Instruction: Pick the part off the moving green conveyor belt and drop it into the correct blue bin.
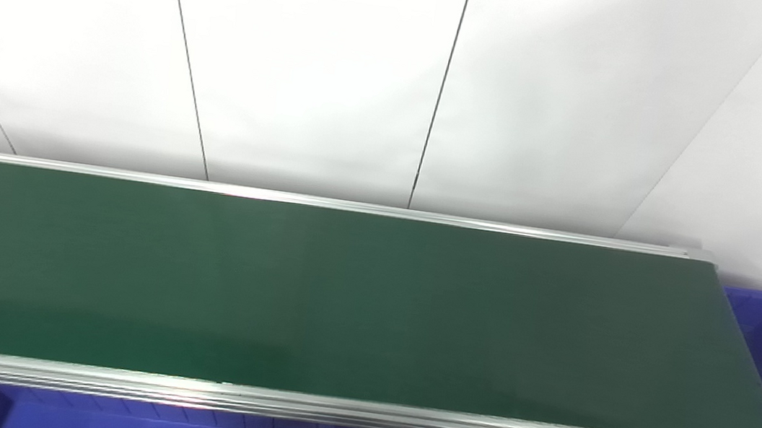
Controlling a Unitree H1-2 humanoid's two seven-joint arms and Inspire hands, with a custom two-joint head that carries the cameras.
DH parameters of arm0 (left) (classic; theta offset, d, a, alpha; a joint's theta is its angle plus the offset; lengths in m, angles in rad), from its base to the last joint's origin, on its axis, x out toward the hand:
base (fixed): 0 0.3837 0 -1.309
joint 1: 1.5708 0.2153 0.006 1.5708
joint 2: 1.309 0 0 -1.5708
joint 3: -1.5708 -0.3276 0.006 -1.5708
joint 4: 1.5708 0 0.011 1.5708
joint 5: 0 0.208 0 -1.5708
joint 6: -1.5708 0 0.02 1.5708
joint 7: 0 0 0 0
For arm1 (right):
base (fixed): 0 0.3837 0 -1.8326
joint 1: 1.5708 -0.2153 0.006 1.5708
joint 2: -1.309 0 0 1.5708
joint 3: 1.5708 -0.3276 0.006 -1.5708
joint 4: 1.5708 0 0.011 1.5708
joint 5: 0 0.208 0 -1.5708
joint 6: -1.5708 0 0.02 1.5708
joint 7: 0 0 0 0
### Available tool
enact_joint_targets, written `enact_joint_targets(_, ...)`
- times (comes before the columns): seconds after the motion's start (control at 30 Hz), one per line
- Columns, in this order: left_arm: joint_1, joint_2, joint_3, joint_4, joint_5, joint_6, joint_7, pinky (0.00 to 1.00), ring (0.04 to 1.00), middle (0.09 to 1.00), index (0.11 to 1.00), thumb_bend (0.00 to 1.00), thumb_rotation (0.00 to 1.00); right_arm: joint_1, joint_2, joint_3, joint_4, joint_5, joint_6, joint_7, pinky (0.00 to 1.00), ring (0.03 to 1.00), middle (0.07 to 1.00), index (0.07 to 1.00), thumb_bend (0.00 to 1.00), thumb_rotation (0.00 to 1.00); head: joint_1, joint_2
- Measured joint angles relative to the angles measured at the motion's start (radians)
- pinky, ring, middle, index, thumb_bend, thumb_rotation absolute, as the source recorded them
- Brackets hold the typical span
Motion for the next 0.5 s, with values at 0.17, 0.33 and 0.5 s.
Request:
enact_joint_targets(0.17, 0.008, 0.001, 0.009, -0.022, -0.020, 0.000, -0.003, 0.74, 0.866, 0.858, 0.805, 1.00, 1.00, 0.006, -0.002, 0.000, -0.020, 0.003, 0.000, 0.001, 0.93, 0.910, 0.889, 0.868, 0.95, 0.97, 0.002, 0.129)
enact_joint_targets(0.33, 0.027, 0.005, 0.040, -0.115, -0.021, -0.003, -0.034, 0.82, 0.902, 0.888, 0.853, 1.00, 1.00, 0.024, -0.005, -0.009, -0.095, 0.002, 0.000, 0.009, 0.95, 0.947, 0.925, 0.902, 0.98, 0.99, 0.000, 0.233)
enact_joint_targets(0.5, 0.056, 0.002, 0.075, -0.186, -0.019, 0.003, -0.087, 0.89, 0.928, 0.913, 0.890, 0.96, 1.00, 0.049, -0.004, -0.034, -0.180, 0.007, -0.002, 0.037, 0.95, 0.956, 0.935, 0.913, 0.93, 0.99, -0.002, 0.347)
